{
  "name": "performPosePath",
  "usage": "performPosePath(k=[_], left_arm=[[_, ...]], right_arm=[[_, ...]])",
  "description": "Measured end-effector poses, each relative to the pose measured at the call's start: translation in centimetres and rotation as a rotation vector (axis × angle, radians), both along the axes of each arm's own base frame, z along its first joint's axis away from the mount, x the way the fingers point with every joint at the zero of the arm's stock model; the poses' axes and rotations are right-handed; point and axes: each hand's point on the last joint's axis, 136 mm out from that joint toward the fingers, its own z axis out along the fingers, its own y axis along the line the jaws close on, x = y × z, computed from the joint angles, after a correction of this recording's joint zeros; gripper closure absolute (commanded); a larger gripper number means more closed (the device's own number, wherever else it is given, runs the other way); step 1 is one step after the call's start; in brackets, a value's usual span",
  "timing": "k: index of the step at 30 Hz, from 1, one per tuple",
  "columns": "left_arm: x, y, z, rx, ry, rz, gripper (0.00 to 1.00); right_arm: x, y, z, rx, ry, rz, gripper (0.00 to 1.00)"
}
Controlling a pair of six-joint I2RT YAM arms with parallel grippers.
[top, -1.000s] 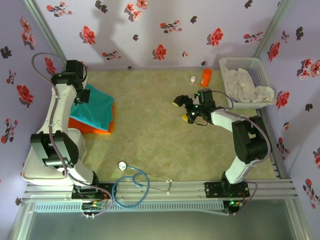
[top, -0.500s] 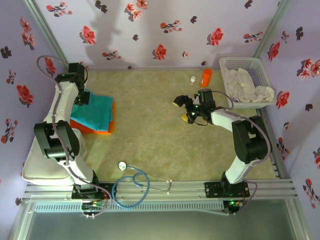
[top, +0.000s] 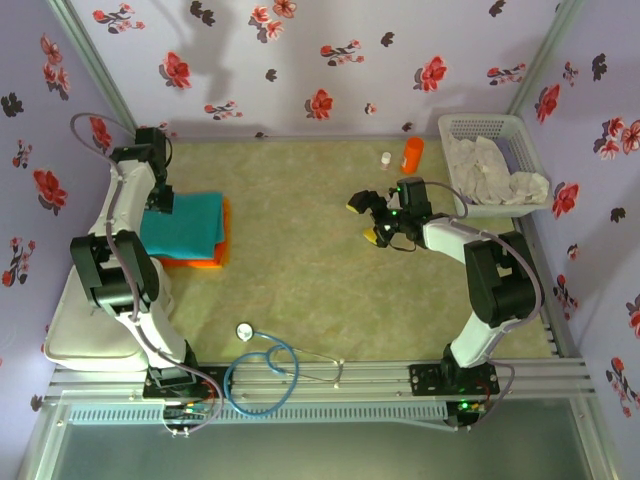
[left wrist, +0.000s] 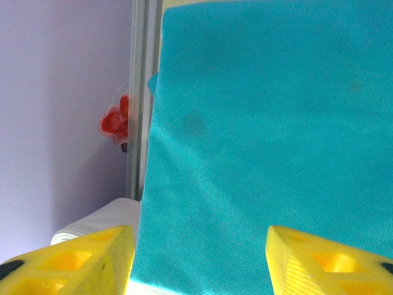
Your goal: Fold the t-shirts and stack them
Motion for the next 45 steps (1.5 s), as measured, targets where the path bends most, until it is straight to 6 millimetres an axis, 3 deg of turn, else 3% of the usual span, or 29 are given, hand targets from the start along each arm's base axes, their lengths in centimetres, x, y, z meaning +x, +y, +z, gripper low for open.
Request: performPosePath(k=[16,23,30,38,45], left_arm=[[0.3,-1.2,-1.4,-0.103,-0.012,0.055,0.48],[-2.1,-0.4,-4.1,-0.123,0.103,0.146,0.49],[-5.2,0.4,-5.1,-0.144,0.183,0.223,0.49],[-5.7,1.4,-5.2,-0.153,0.182,0.269,0.51],[-5.8,1.4,-8.0,-0.154,0.255,0.277,0.51]], right_arm=[[0.1,-0.1,0.0,0.0,0.0,-0.003,0.03],[0.0,-0.2,-0.2,-0.011,-0.007,0.007,0.02],[-0.3,-0.3,-0.5,-0.018,0.002,0.01,0.03],[-0.6,-0.4,-0.9,-0.032,0.015,0.019,0.03],[-0.8,-0.5,-1.1,-0.035,0.02,0.021,0.03]])
